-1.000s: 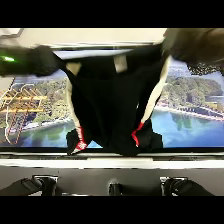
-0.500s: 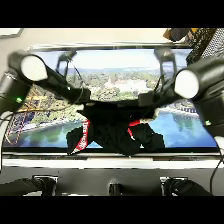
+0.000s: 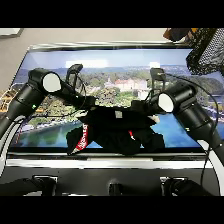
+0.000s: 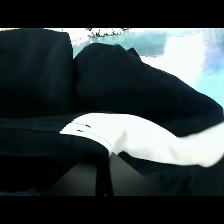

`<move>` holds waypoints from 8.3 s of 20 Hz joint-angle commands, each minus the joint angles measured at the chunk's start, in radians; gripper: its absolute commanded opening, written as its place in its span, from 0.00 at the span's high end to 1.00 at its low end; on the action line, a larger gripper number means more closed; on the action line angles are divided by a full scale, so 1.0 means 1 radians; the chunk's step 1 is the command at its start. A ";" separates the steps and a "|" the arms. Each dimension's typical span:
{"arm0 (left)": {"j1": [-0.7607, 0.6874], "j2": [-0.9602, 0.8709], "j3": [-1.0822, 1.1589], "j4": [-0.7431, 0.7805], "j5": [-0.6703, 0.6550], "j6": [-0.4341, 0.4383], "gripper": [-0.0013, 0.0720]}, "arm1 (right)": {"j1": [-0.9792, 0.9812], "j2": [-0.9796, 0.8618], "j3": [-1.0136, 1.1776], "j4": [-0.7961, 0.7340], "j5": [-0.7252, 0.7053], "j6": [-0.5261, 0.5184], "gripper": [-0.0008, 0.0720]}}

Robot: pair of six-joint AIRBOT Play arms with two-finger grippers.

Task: Fold the clothes and pants, and hang the long-sleeved shirts on hangers.

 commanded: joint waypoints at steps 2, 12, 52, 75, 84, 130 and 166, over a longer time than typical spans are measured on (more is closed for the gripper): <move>0.000 -0.008 -0.007 -0.004 0.023 0.001 0.94 | 0.001 -0.020 -0.011 0.006 -0.039 0.049 0.92; 0.008 -0.008 -0.006 -0.003 -0.010 -0.044 0.20 | 0.001 0.011 -0.010 -0.011 -0.007 0.101 0.92; 1.286 0.292 -0.741 0.073 0.532 1.020 0.07 | 0.001 0.011 -0.010 -0.008 -0.007 0.011 0.92; 1.299 0.090 -0.741 0.064 0.489 1.080 0.46 | 0.001 0.011 -0.010 -0.009 0.015 0.031 0.92; 1.299 0.077 -0.738 0.066 0.510 1.128 0.94 | 0.001 0.011 -0.010 -0.035 0.014 0.030 0.92; 0.618 0.883 -0.851 -0.369 -0.046 1.479 0.94 | 0.001 0.002 -0.010 -0.119 0.002 0.039 0.92; 0.401 0.750 -0.860 -0.409 -0.015 1.448 0.94 | 0.001 0.008 0.024 -0.103 -0.085 0.036 0.92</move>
